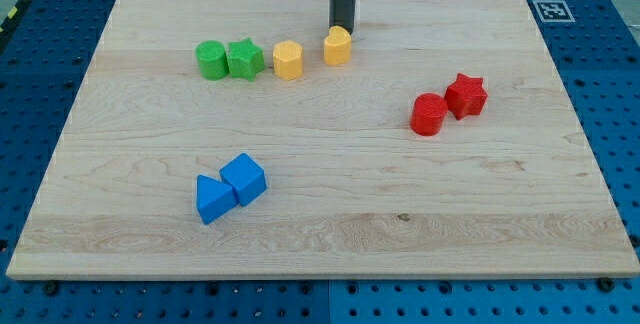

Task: Move the yellow heart bit a down

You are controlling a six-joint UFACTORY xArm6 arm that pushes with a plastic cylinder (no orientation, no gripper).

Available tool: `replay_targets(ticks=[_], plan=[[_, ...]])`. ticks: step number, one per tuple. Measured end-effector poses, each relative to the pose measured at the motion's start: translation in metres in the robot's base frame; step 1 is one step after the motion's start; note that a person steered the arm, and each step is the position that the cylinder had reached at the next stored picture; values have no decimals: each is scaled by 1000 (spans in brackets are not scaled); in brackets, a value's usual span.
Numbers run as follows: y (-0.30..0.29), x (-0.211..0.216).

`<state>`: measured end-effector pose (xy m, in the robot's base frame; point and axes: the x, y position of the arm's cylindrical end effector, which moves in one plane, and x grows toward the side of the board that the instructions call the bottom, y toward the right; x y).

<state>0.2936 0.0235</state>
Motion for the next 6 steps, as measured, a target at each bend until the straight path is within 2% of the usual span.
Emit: replay_targets(ticks=[1, 4, 6], plan=[[-23, -23], [-29, 10], [-25, 3]])
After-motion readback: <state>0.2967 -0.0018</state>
